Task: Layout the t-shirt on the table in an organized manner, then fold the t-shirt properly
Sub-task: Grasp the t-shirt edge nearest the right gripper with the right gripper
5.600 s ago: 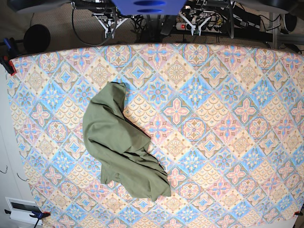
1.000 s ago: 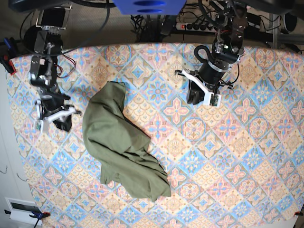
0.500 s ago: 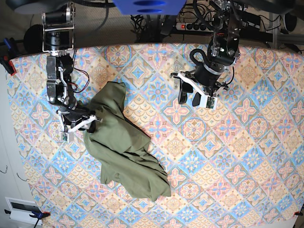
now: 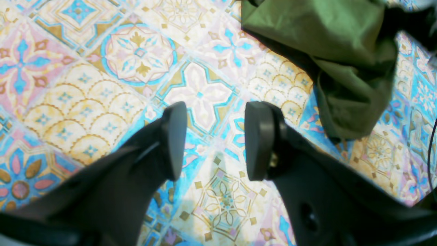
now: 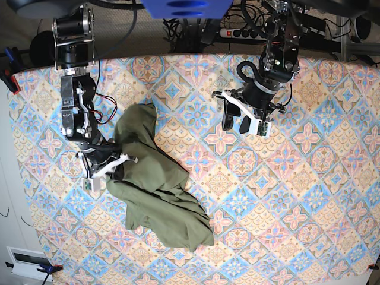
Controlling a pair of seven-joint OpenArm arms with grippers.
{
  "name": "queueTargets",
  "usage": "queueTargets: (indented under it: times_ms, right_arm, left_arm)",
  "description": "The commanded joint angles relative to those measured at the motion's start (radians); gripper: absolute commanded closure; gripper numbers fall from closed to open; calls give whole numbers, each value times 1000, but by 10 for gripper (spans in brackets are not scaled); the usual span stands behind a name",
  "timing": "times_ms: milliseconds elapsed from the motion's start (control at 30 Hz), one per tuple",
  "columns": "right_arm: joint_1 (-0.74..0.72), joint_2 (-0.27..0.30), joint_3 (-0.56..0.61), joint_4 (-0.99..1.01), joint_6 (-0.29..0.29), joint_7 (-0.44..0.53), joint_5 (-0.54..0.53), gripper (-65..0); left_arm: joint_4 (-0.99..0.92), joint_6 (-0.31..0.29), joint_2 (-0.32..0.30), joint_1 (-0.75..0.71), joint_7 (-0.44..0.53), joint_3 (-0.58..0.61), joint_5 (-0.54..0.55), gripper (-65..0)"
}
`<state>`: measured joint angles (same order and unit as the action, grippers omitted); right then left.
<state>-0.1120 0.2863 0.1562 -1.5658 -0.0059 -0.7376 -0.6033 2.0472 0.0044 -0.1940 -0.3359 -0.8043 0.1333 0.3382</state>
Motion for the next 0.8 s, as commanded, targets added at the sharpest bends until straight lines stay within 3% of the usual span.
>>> queueTargets:
  times_ms: [0,233,367,600,767]
  right_arm:
    - [2,11,-8,-43,5,16,-2,-13]
    - [70,12,-2,-166,5,19,-2,-12]
    - [73,11,-13,-115,5,28,0,-18]
    - [45,11,-106,-2,5,40,0,-185]
    - [45,11,-166,18,5,39,0,-206]
  left_arm:
    - [16,-1,-2,4,21,-2,6,-272]
    - [16,-1,-5,1,21,-1,6,-272]
    - [16,-1,-3,-18,21,-1,6,-272]
    - [16,-1,-3,-19,21,-1,6,-274]
    - [16,-1,-3,-19,21,-1,6,-276]
